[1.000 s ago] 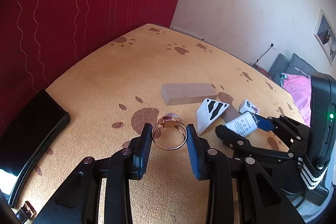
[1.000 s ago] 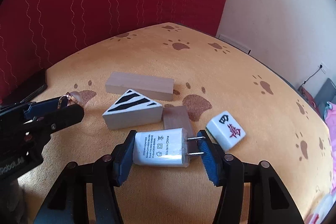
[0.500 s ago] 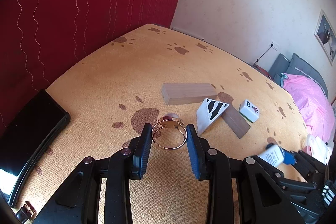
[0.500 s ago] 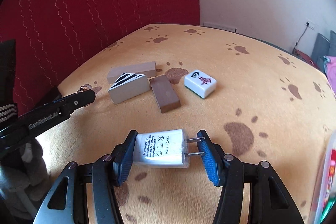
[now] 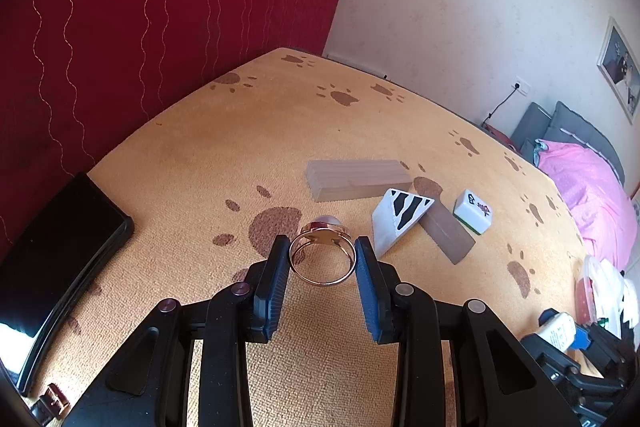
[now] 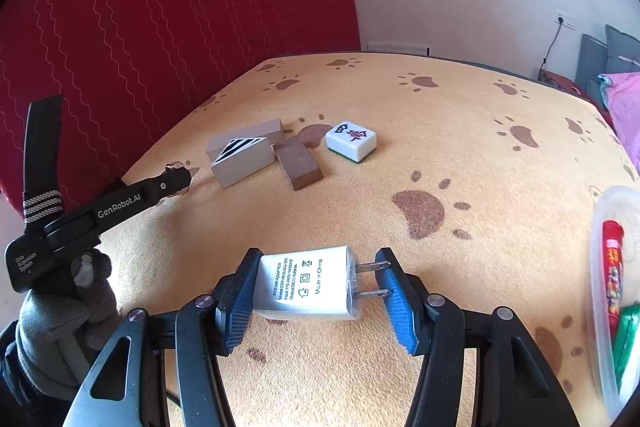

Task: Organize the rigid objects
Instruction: 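Carry the white charger into the clear bowl and open the right gripper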

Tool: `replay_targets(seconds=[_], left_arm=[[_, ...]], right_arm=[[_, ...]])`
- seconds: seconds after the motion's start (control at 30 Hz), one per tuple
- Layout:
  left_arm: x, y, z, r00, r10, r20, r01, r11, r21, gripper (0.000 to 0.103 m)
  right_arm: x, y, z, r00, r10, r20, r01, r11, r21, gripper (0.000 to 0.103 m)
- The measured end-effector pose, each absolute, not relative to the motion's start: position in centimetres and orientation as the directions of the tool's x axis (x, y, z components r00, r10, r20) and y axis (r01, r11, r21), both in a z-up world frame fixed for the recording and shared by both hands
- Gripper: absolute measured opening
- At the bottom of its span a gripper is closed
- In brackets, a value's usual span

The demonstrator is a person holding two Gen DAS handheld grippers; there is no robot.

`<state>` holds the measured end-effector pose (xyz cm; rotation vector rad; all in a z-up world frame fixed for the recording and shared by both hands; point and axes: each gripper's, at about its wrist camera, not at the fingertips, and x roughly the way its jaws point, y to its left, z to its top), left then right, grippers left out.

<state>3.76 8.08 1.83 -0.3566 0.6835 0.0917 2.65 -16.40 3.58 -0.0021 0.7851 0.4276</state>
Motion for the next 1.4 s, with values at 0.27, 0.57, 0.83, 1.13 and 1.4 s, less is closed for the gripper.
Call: replay_targets(seconds=[0.27, 0.57, 0.83, 1.13, 1.4], left_arm=[[3.8, 8.0, 1.9, 0.778, -0.033, -0.627, -0.193, 0.938, -0.289, 0.034], [3.6, 7.4, 2.5, 0.791, -0.027, -0.612, -0.172, 0.949, -0.266, 0.034], [3.9, 7.4, 2.5, 0.793, -0.028, -0.608, -0.167, 0.951, -0.261, 0.034], [3.5, 6.9, 2.5, 0.795, -0.026, -0.606, -0.160, 0.955, -0.250, 0.034], [2.9, 6.7, 2.4, 0.786, -0.032, -0.617, -0.167, 0.950, -0.262, 0.034]], right_arm=[[1.1, -18.5, 4.0, 0.649, 0.345, -0.678, -0.324, 0.932, 0.164, 0.061], [-0.2, -22.2, 5.2, 0.705, 0.290, -0.647, -0.223, 0.957, 0.185, 0.061], [-0.3, -27.2, 6.2, 0.761, 0.183, -0.622, -0.077, 0.978, 0.193, 0.061], [-0.9, -32.9, 6.3, 0.784, 0.052, -0.618, 0.093, 0.975, 0.200, 0.061], [-1.1, -36.8, 5.8, 0.774, -0.029, -0.632, 0.209, 0.955, 0.212, 0.061]])
